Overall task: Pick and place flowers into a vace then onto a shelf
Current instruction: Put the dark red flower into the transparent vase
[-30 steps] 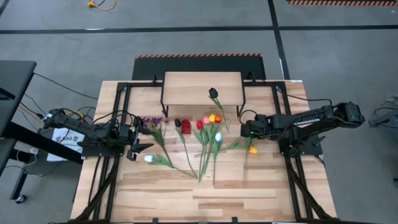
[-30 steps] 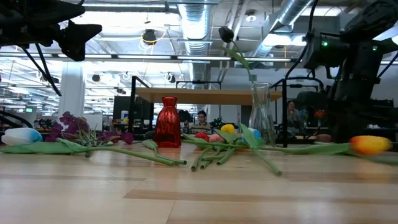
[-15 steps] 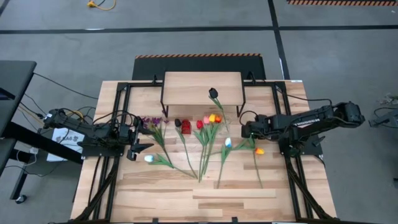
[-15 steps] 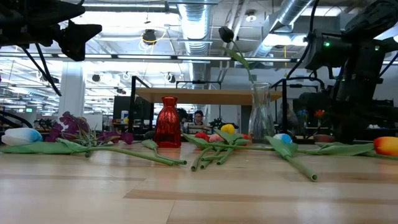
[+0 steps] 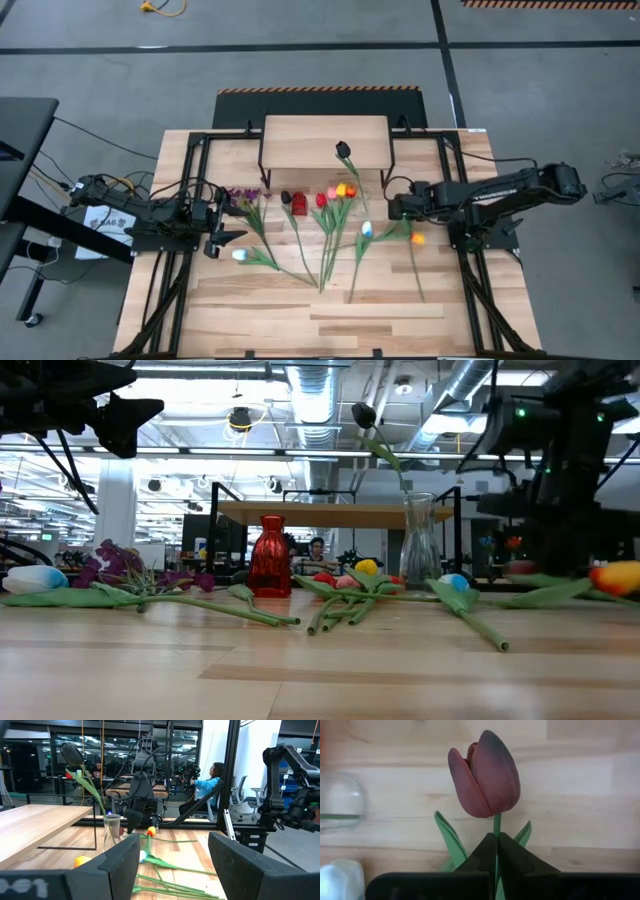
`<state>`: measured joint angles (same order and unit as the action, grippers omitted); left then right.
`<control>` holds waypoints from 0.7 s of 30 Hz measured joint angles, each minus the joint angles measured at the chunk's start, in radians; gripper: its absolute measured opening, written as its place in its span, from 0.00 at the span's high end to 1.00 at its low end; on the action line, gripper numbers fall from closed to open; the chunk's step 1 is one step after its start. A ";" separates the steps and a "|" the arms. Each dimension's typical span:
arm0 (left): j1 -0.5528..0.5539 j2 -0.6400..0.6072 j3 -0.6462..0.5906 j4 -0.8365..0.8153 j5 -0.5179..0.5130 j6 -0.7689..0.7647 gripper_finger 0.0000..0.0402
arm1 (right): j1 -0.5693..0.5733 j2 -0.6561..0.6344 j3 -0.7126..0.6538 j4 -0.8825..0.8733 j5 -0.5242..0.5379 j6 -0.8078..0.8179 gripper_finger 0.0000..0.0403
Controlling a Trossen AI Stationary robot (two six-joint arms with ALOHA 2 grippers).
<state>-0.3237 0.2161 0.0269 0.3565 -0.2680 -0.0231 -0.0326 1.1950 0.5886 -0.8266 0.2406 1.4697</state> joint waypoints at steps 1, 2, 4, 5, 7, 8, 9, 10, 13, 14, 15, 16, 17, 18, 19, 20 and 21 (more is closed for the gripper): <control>0.000 0.000 0.000 0.000 0.000 0.000 0.44 | 0.000 0.000 0.019 -0.025 0.007 -0.002 1.00; 0.000 0.000 0.000 0.000 0.000 0.000 0.44 | 0.000 0.000 0.042 -0.052 0.018 -0.005 1.00; 0.000 0.000 0.000 0.000 0.000 0.000 0.44 | 0.000 0.000 0.087 -0.107 0.045 -0.012 1.00; 0.000 0.000 0.000 0.000 0.000 0.000 0.44 | 0.000 0.000 0.109 -0.140 0.060 -0.012 1.00; 0.000 0.000 0.000 0.000 0.000 0.000 0.44 | 0.005 0.000 0.154 -0.202 0.092 -0.012 1.00; 0.000 0.000 0.000 0.000 0.000 0.000 0.44 | 0.011 0.000 0.178 -0.230 0.112 -0.012 1.00; 0.000 0.000 0.000 0.000 0.000 0.000 0.44 | 0.018 0.000 0.200 -0.255 0.132 -0.006 1.00; 0.000 0.000 0.000 0.000 0.000 0.000 0.44 | 0.028 0.000 0.221 -0.279 0.152 0.000 1.00; 0.000 0.000 0.000 -0.001 0.000 0.000 0.44 | 0.063 0.000 0.282 -0.353 0.206 0.030 1.00; 0.000 0.000 0.000 -0.003 0.000 0.000 0.44 | 0.078 0.000 0.300 -0.381 0.224 0.047 1.00; 0.000 0.000 0.000 -0.005 0.000 0.000 0.44 | 0.094 0.000 0.316 -0.408 0.239 0.063 1.00; 0.000 0.000 0.000 -0.007 0.000 0.000 0.44 | 0.110 0.000 0.331 -0.432 0.253 0.072 1.00; 0.000 0.000 0.000 -0.008 0.000 0.000 0.44 | 0.130 0.000 0.344 -0.444 0.270 0.072 1.00; 0.000 0.000 0.000 -0.008 0.000 0.000 0.44 | 0.150 0.000 0.356 -0.453 0.285 0.074 1.00; 0.000 0.000 0.000 -0.008 0.000 0.000 0.44 | 0.171 0.000 0.364 -0.460 0.298 0.074 1.00; 0.000 0.000 0.000 -0.008 0.000 0.000 0.44 | 0.193 0.000 0.370 -0.462 0.313 0.070 1.00; 0.000 0.000 0.000 -0.008 0.000 0.000 0.44 | 0.216 0.000 0.376 -0.460 0.328 0.062 1.00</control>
<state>-0.3241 0.2161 0.0269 0.3485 -0.2677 -0.0231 0.1829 1.1951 0.9648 -1.2868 0.5683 1.5321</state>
